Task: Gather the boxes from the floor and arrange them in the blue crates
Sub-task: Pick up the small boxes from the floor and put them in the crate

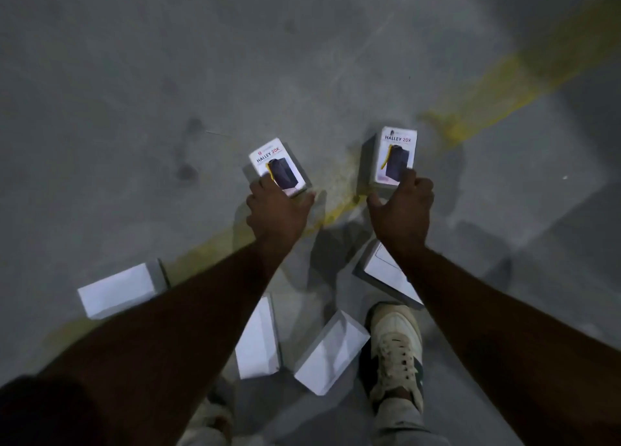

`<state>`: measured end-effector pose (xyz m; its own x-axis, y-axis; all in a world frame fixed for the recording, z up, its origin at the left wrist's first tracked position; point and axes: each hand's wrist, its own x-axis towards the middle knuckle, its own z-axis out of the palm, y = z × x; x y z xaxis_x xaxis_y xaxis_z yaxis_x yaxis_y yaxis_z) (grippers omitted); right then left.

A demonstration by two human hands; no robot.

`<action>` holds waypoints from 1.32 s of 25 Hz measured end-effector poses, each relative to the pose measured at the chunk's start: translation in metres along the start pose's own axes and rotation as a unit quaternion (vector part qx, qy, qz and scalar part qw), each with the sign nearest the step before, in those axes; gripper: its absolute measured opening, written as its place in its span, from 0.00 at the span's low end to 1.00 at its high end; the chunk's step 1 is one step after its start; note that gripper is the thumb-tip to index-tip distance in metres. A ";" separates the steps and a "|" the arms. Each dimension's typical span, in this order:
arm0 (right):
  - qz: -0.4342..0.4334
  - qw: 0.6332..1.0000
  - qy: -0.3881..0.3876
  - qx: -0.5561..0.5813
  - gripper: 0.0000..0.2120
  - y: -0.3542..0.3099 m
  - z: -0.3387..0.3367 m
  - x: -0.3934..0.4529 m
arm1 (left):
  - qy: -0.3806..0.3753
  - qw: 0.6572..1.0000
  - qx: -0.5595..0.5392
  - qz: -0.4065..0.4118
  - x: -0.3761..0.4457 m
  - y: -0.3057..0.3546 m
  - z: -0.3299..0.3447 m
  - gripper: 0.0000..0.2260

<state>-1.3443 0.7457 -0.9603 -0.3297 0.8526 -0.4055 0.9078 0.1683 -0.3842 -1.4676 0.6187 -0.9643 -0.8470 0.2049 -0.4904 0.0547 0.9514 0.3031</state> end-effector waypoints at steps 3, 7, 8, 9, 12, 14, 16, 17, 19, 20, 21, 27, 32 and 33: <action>-0.001 1.000 0.005 -0.019 0.38 0.006 0.027 0.043 | -0.004 0.999 -0.031 -0.020 0.044 0.008 0.024 0.49; -0.012 0.999 -0.017 -0.035 0.45 0.010 0.054 0.079 | 0.031 0.999 -0.018 -0.023 0.071 0.012 0.049 0.47; -0.012 0.999 -0.014 -0.030 0.44 0.010 0.057 0.082 | 0.046 0.999 -0.014 -0.021 0.071 0.012 0.052 0.46; -0.009 1.000 -0.008 -0.023 0.44 0.010 0.058 0.083 | 0.056 0.998 -0.013 -0.017 0.069 0.011 0.054 0.44; -0.006 0.999 -0.040 0.004 0.42 0.006 0.047 0.070 | 0.004 0.999 -0.026 0.019 0.052 0.006 0.047 0.43; 0.001 0.993 -0.115 0.032 0.42 0.006 0.037 0.053 | -0.087 0.993 -0.073 0.010 0.034 0.009 0.037 0.41; 0.039 0.976 -0.186 0.106 0.42 0.001 0.018 0.028 | -0.186 0.967 -0.171 -0.030 0.005 0.021 0.019 0.36; 0.066 0.965 -0.200 0.157 0.42 -0.003 0.006 0.015 | -0.212 0.951 -0.221 -0.046 -0.010 0.027 0.011 0.33; 0.127 0.938 -0.195 0.257 0.42 -0.008 -0.024 -0.012 | -0.215 0.924 -0.307 -0.080 -0.045 0.042 -0.020 0.29; 0.152 0.924 -0.183 0.300 0.41 -0.014 -0.046 -0.026 | -0.215 0.907 -0.347 -0.101 -0.063 0.049 -0.039 0.28; 0.169 0.911 -0.171 0.336 0.38 -0.022 -0.073 -0.042 | -0.221 0.891 -0.377 -0.117 -0.079 0.056 -0.056 0.28; 0.167 0.814 -0.198 0.520 0.21 -0.065 -0.262 -0.147 | -0.270 0.852 -0.438 -0.096 -0.202 0.127 -0.195 0.28; 0.132 0.820 -0.141 0.538 0.26 -0.080 -0.398 -0.204 | -0.311 0.827 -0.466 -0.040 -0.313 0.185 -0.304 0.26; 0.133 0.820 -0.126 0.542 0.25 -0.086 -0.424 -0.212 | -0.313 0.825 -0.470 -0.020 -0.333 0.194 -0.324 0.28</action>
<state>-1.2426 0.7598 -0.4894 -0.3248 0.6357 -0.7003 0.2375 -0.6619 -0.7110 -1.3459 0.6602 -0.4772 -0.3824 0.5366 -0.7522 -0.6511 0.4211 0.6314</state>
